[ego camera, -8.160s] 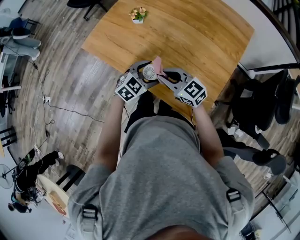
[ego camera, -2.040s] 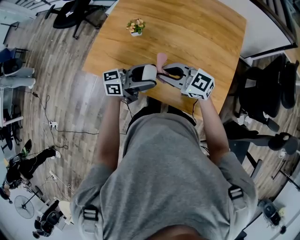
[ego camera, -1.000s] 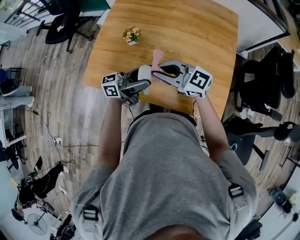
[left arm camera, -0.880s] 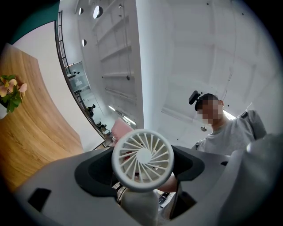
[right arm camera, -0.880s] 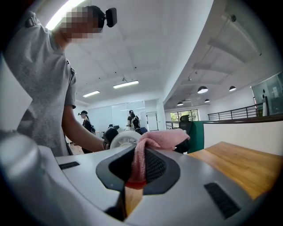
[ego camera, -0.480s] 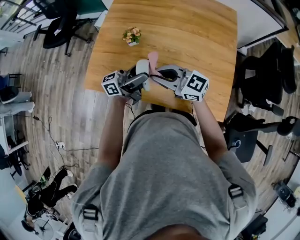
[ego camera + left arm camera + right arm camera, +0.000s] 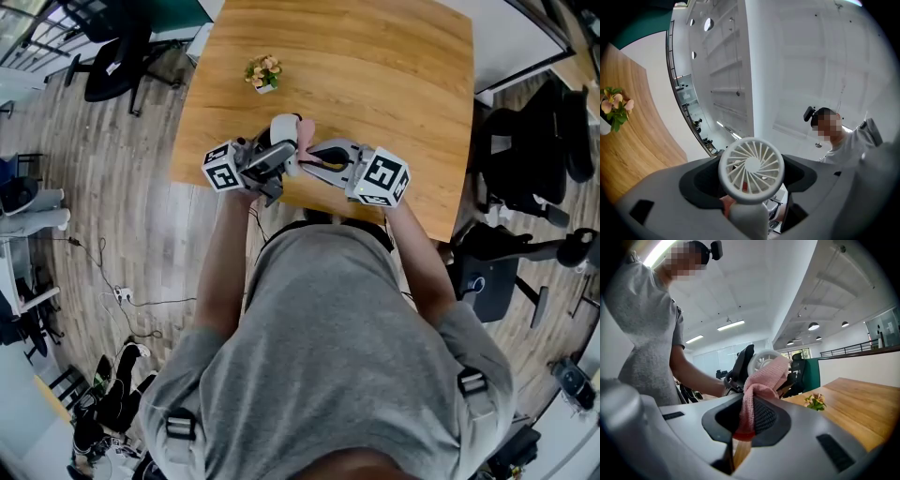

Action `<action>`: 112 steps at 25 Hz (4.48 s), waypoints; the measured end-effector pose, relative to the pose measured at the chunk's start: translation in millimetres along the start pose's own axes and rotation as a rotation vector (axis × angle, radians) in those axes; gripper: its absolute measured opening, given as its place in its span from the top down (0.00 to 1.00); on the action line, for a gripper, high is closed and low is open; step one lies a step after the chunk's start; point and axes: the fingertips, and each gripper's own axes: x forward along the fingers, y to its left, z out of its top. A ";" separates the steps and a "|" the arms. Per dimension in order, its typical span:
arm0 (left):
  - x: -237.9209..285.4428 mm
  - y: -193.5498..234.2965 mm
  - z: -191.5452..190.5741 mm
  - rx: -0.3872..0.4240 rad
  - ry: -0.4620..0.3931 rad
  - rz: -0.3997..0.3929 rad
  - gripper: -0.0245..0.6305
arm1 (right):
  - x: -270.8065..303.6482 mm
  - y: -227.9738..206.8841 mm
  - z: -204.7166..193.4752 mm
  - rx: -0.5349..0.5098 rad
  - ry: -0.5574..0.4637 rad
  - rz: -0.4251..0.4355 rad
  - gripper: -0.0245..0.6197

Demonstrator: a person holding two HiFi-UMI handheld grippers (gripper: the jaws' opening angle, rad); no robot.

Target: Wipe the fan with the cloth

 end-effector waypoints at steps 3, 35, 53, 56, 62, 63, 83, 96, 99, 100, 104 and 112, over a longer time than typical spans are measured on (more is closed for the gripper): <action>2.7 1.6 4.1 0.008 0.008 0.003 0.37 | 1.9 2.2 -6.8 -0.008 0.036 0.017 0.90; 51.0 -33.3 -16.9 0.008 -0.087 -0.019 0.37 | -61.6 8.9 -3.9 0.026 -0.004 0.089 0.90; 77.5 -34.4 -74.4 0.126 -0.119 0.255 0.37 | -115.4 63.3 -8.8 -0.020 -0.048 0.194 0.90; 84.6 -34.3 -90.6 0.101 -0.095 0.285 0.37 | -127.6 58.9 -3.4 -0.005 -0.084 0.182 0.90; 90.5 -33.5 -110.4 0.059 -0.117 0.309 0.37 | -151.2 50.1 -8.9 0.043 -0.113 0.152 0.90; 91.9 -34.0 -113.2 0.060 -0.114 0.313 0.37 | -153.8 50.2 -10.5 0.049 -0.115 0.154 0.90; 106.2 -16.1 -134.0 0.143 -0.094 0.447 0.37 | -162.0 67.5 -35.6 -0.008 0.003 0.196 0.90; 114.4 -37.6 -120.7 0.097 -0.222 0.301 0.37 | -176.9 68.7 -91.7 -0.028 0.142 0.193 0.90; 120.3 -46.3 -127.3 0.084 -0.212 0.253 0.37 | -183.1 56.7 -92.3 -0.051 0.151 0.158 0.90; 121.5 -47.7 -130.0 0.083 -0.198 0.249 0.37 | -183.5 53.5 -90.7 -0.060 0.151 0.148 0.90; 126.3 -51.5 -140.4 0.085 -0.144 0.249 0.37 | -180.4 44.7 -78.9 -0.080 0.138 0.123 0.90; 122.4 -52.4 -153.8 0.076 -0.126 0.251 0.37 | -175.1 38.8 -72.0 -0.090 0.117 0.087 0.90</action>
